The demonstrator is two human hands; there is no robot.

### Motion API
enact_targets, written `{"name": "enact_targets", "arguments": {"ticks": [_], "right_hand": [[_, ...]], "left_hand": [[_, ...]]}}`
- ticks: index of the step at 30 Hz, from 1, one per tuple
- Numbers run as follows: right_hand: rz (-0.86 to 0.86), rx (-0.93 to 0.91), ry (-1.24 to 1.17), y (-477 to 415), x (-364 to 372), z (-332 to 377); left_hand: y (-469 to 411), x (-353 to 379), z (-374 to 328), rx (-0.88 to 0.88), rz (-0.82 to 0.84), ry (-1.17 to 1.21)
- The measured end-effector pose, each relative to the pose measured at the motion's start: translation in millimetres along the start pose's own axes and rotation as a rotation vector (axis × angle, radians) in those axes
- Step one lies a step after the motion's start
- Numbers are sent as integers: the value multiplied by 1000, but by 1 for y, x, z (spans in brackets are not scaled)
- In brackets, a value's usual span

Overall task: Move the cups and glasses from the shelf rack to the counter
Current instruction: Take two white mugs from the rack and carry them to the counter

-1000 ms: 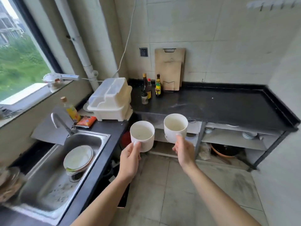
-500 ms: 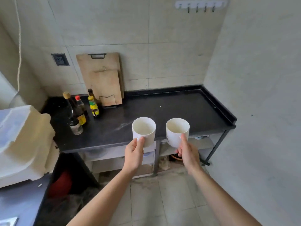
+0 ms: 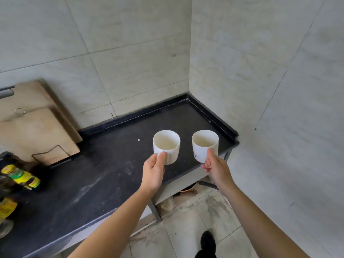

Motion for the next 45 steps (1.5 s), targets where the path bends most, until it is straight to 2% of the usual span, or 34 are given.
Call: {"name": "enact_targets", "arguments": {"ticks": [9,15,20,28,34,38,45], "right_hand": [[106,7,55,-172,-22,52],[173,13,73,-249,-6,78],[160,34,128,-290,12,83],[146,176,180,-350,37,70],[180,252,183,-418,51,36],[174,215,171,-477,61,12],[194,111,100,-568,74,-6]], "left_hand": [[-140,64,-22,-106,-122,-8],[-201,62,-16,-169,-220,25],[-248,50,0,-215,-228,55],[-324,40,30,-287,-217,108],[-385,62,68,-358,-156,148],[-430,89,92,-358,-123,184],[-496,124,124,-354,-162,180]]}}
Point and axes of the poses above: each hand's wrist, its own y-axis away from the middle knuckle, its own x-axis out of the palm, z = x × y, the point moved 5 cm from there along -y, towards the middle knuckle, and after that the axes turned 4 degrees about z, right-handed, at the moved point
